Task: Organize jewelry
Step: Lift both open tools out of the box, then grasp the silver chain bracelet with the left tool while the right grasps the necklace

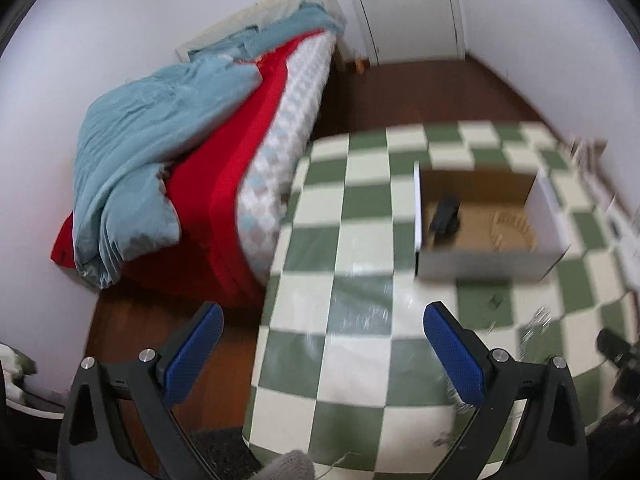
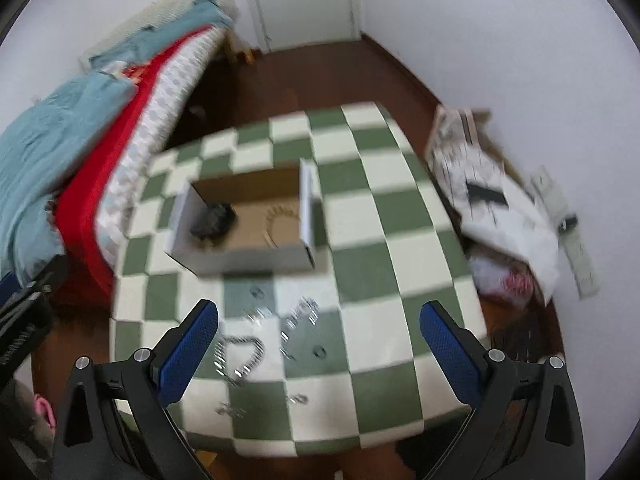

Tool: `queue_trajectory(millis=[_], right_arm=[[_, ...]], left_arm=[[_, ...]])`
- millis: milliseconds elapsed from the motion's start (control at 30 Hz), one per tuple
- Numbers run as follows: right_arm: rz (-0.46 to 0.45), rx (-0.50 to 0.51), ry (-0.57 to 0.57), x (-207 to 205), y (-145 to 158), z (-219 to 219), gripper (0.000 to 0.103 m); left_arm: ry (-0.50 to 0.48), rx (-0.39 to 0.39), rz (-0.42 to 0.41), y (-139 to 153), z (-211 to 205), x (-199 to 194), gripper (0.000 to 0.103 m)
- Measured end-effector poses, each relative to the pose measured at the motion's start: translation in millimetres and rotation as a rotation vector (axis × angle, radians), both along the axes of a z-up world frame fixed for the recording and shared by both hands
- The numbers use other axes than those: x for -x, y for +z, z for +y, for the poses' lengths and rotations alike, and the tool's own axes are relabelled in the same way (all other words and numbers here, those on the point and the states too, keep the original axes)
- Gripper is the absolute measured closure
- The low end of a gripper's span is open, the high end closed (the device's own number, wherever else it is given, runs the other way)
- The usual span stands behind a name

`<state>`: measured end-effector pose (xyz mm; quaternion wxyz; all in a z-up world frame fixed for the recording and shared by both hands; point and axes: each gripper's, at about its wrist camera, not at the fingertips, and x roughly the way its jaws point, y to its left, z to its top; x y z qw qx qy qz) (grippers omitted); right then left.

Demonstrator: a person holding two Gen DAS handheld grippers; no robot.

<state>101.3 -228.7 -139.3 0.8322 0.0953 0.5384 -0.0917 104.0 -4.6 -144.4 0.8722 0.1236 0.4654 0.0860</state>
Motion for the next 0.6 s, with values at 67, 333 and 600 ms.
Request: queue_trajectory(millis=[67, 333, 600], right_arm=[[0.050, -0.042, -0.014, 1, -30, -8, 0.002], [0.185, -0.100, -0.049, -2, -108, -27, 0.033], [0.192, -0.111, -0.062, -7, -121, -38, 0.033]], left_arm=[[-0.009, -0.032, 0.061, -30, -6, -3, 0.001], [-0.114, -0.007, 0.280, -113, -44, -13, 0.021], [-0.236, 0.104, 0.286, -121, -67, -8, 0.094]])
